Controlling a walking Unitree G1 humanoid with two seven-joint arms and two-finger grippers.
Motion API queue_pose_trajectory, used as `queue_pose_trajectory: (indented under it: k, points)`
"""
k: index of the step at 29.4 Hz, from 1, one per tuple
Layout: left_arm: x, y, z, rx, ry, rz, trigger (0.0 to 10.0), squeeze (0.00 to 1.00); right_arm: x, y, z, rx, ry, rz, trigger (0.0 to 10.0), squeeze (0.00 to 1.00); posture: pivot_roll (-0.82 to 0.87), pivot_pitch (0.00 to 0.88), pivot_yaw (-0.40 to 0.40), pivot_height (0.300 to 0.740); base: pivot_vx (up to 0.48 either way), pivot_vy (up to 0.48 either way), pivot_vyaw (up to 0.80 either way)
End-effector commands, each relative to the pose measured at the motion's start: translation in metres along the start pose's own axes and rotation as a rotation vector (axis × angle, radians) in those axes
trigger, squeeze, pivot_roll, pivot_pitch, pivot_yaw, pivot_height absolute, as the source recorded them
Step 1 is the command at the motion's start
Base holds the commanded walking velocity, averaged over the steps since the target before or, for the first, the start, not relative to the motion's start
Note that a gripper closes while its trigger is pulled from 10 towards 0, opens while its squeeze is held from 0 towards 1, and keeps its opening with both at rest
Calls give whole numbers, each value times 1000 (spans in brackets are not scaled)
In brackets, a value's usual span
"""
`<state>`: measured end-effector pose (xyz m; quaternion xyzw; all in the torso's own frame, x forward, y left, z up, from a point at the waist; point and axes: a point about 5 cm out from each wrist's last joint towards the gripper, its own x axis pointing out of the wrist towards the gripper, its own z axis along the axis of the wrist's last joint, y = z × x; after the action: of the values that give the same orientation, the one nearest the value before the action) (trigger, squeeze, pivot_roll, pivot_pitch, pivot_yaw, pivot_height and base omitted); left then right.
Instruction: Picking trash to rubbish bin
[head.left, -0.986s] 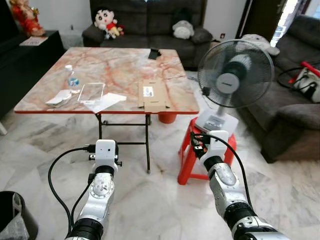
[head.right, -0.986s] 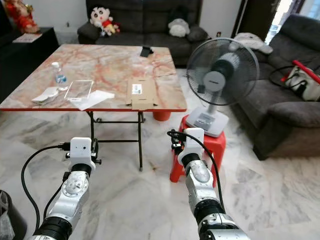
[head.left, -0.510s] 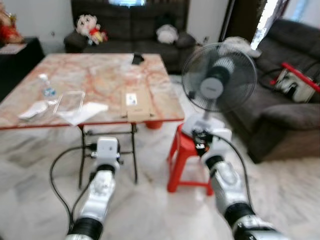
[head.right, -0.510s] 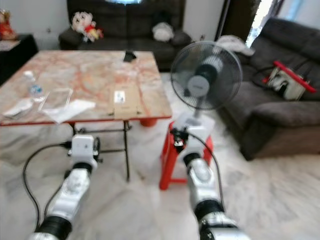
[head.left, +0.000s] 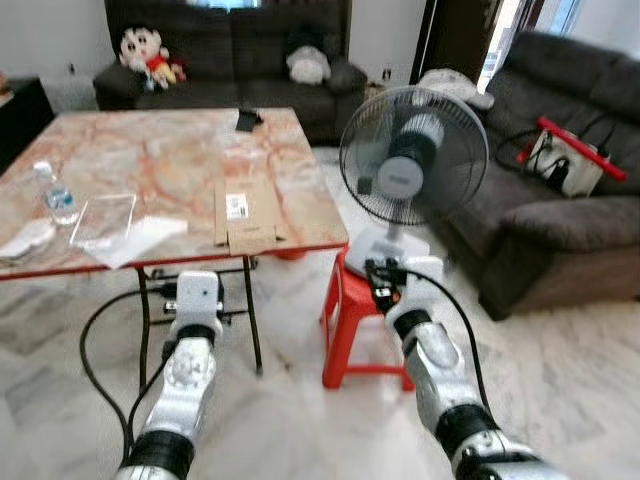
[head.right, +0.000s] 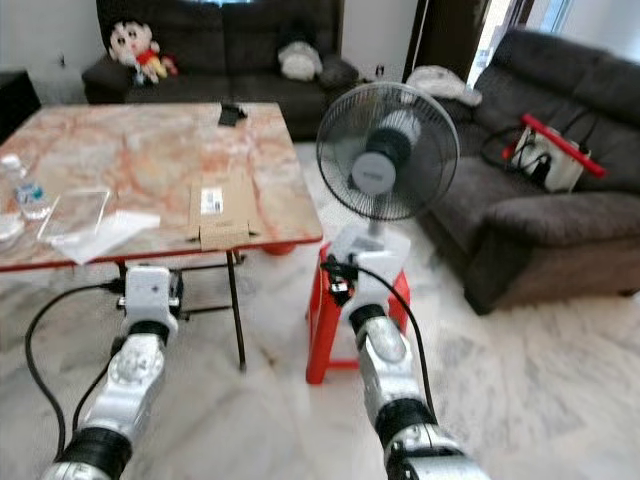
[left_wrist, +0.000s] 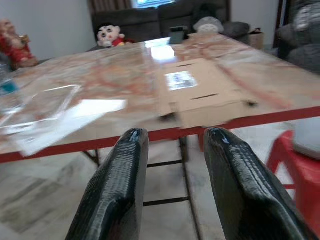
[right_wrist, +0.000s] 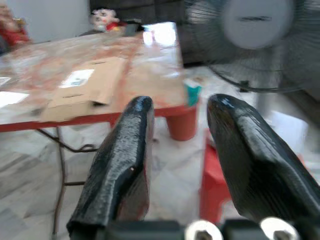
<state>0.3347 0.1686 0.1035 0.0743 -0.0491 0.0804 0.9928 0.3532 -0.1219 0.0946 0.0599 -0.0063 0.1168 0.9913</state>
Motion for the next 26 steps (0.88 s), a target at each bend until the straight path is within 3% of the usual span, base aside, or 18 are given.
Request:
queue_pose_trajectory:
  k: [1, 6, 26]
  points:
    - [0, -5, 3, 1, -7, -15, 10000, 0, 1, -3, 5, -10, -21, -4, 10000, 0, -29, 0, -37, 740, 300, 0, 800]
    - [0, -5, 3, 2, -7, -17, 10000, 0, 1, -3, 5, 1, -20, -12, 10000, 0, -29, 0, -37, 740, 304, 0, 800]
    - [3, -7, 6, -6, -12, -16, 10000, 0, 2, -4, 4, -12, -4, -17, 10000, 0, -30, 0, -39, 740, 305, 0, 0]
